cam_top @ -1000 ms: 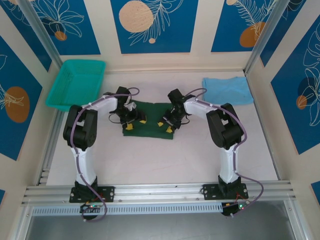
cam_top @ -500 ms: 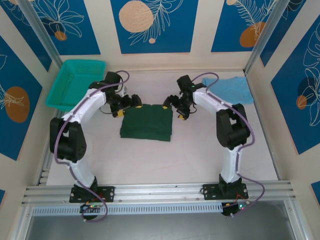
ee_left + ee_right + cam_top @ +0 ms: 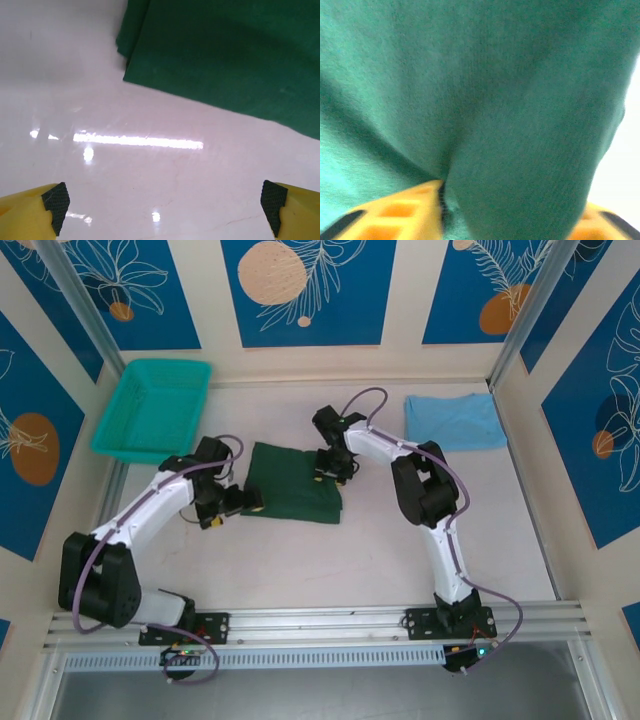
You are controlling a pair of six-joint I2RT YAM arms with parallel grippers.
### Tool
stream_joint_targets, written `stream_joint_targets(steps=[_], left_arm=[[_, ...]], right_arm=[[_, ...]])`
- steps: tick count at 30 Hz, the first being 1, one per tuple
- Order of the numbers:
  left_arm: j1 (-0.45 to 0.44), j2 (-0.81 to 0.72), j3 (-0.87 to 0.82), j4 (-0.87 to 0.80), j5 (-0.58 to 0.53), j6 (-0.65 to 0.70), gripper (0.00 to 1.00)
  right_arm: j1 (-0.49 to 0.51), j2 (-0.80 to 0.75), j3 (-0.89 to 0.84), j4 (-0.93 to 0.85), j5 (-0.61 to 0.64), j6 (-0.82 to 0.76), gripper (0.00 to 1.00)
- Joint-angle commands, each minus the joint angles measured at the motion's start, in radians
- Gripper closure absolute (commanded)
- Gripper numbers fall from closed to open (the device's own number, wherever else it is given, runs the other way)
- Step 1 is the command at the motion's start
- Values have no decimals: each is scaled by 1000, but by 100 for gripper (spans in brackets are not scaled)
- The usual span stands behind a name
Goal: Fold and stack the t-shirts
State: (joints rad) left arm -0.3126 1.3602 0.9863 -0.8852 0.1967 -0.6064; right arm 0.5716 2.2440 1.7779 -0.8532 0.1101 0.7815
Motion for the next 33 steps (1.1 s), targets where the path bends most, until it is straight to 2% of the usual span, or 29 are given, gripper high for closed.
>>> stream_joint_targets(steps=[1,4,11,15,19,25,28,33], left_arm=[[-8,-63,-15,-32,-18,-18,0],[-8,-100,-22,-49,-23,-16,0],[-8,-154,-52,-88,-33,-5,0],[-8,-167,-72,-83,-40,-15,0],[-7,-166,-66,-97,-62,-3,0],[-3,-155,-69,-100,-77,2,0],[2,-148,-73,-103,-78,2,0],[14,-135,-98,-104,-74,7,0]], right_arm=[[7,14,-31,-51,108,-36,81],[-25,-11,-32,-57,210,-100,91],[-171,-117,-50,57,311,-316,100],[-253,-112,45,47,303,-451,100],[-281,-92,167,18,343,-595,100],[-329,-76,315,-84,413,-704,100],[-363,-98,346,-95,411,-729,100],[-426,-135,373,-72,331,-784,100]])
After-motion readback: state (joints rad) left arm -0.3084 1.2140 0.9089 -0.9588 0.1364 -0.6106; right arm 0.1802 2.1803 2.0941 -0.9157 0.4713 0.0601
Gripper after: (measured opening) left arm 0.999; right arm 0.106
